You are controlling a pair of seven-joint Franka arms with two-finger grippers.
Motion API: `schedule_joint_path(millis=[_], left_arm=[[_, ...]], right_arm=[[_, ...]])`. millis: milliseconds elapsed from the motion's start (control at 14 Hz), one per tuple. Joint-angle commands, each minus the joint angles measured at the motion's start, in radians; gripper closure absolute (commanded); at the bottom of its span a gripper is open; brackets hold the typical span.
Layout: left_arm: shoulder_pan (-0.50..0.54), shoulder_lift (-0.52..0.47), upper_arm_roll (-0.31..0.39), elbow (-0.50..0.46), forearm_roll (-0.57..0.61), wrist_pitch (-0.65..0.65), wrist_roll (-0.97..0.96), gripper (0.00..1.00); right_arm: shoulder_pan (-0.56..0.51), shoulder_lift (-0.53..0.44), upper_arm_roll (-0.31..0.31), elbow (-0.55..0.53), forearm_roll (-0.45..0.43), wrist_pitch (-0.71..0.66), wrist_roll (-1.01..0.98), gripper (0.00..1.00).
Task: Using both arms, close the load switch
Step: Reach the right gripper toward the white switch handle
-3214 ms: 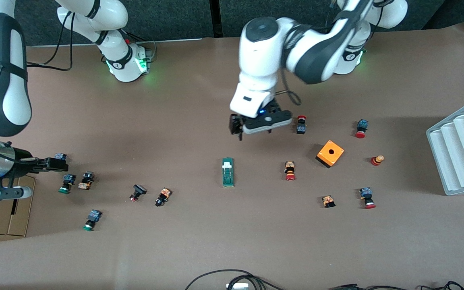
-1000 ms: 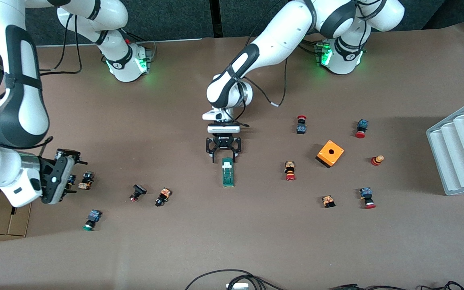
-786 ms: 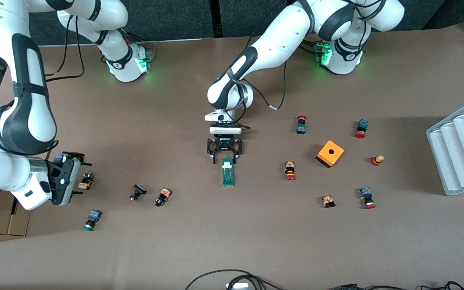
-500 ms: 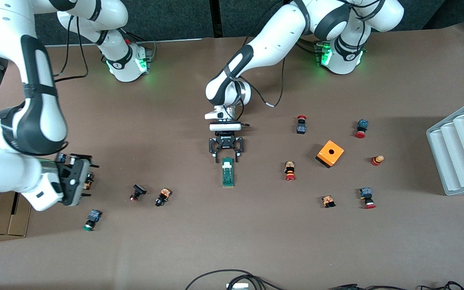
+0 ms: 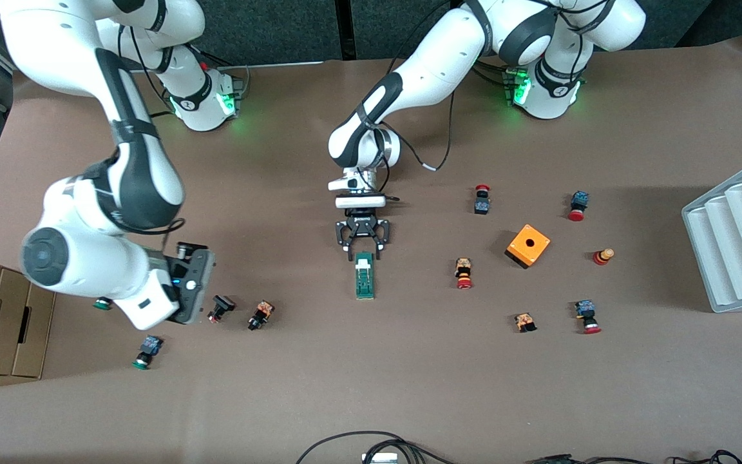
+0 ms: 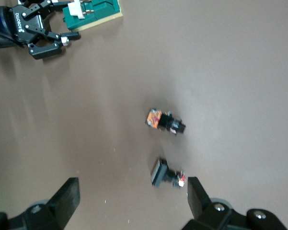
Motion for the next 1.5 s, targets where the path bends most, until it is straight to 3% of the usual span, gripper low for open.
schedule_joint_path(millis=[0,71,214,1214,1429], left_arm=[[-0.013,0.013,0.007,0.012,0.013,-0.002,0.002,0.51],[-0.013,0.013,0.007,0.012,0.013,-0.002,0.001,0.66],[-0.013,0.014,0.007,0.012,0.011,-0.002,0.001,0.69],[-0.013,0.014,0.007,0.011,0.01,-0.004,-0.005,0.68],[-0.013,0.014,0.007,0.009,0.01,-0.004,-0.007,0.68]], right_arm=[[0.067,0.031,-0.011,0.002,0.008,0.057,0.012,0.01],[0.084,0.045,-0.011,0.002,0.011,0.065,0.013,0.01],[0.104,0.068,-0.009,0.002,0.019,0.091,0.015,0.01],[0.311,0.182,-0.025,0.002,0.011,0.301,0.156,0.01],[0.4,0.199,-0.09,0.002,0.011,0.342,0.237,0.01]])
